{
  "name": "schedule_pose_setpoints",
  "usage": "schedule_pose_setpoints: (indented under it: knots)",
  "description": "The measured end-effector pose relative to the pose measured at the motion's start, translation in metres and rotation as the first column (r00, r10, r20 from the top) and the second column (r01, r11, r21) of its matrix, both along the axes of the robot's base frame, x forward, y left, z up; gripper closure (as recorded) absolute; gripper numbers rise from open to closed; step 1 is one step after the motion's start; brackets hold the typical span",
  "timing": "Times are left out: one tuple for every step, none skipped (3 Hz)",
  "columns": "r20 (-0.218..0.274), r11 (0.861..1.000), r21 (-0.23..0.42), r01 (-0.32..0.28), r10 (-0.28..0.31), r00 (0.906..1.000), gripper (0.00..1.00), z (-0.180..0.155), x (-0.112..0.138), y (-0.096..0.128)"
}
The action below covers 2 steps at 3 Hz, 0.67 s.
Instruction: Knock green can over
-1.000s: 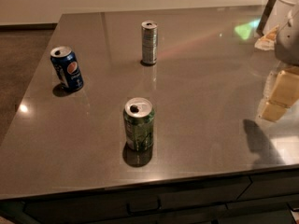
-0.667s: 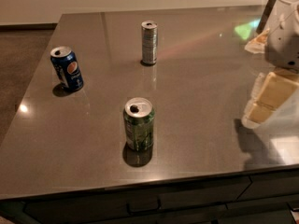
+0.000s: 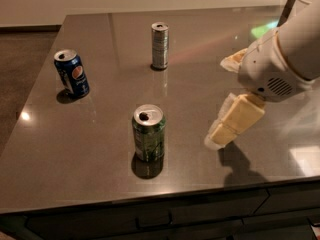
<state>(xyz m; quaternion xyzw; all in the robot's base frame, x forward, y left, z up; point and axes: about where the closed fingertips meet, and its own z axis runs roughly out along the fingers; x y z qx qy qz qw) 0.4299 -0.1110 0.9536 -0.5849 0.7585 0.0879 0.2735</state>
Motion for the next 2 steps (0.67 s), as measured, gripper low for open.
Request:
schedule_pose_setpoints:
  knots:
    - [0.011, 0.994, 0.107, 0.0, -0.001, 0.9999, 0.0, -0.015, -0.001, 0.039]
    - [0.003, 0.981, 0.192, -0.009, 0.009, 1.0, 0.0, -0.032, -0.001, 0.071]
